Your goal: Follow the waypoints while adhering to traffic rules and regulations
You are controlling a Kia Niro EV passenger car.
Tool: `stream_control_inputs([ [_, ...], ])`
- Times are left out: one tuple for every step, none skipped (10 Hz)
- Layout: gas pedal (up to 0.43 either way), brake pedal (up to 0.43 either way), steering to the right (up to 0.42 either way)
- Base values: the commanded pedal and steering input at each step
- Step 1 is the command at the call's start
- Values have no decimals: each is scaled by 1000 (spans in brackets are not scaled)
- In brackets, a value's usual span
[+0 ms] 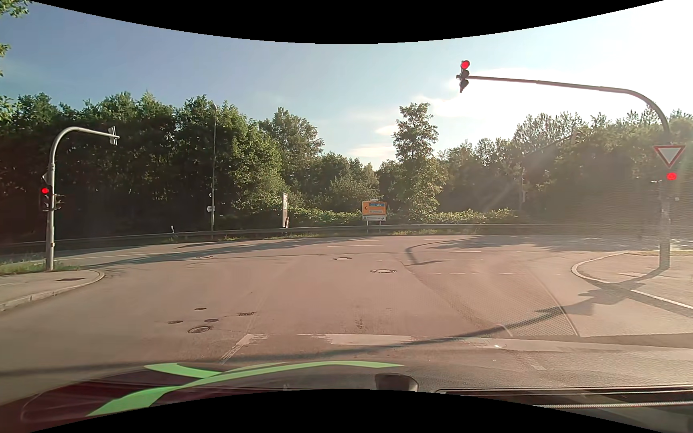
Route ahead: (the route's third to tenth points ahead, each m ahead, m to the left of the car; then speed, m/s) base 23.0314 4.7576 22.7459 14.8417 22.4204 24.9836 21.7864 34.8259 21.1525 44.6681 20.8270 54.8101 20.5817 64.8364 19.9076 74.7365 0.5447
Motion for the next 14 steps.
stream_control_inputs([
  [0,61,3],
  [0,61,1],
  [0,61,0],
  [0,61,0],
  [0,61,0],
  [0,61,0],
  [0,61,0],
  [0,61,0],
  [0,61,-1],
  [0,61,0],
  [0,67,0],
  [0,67,0],
  [0,73,0],
  [0,79,0],
])
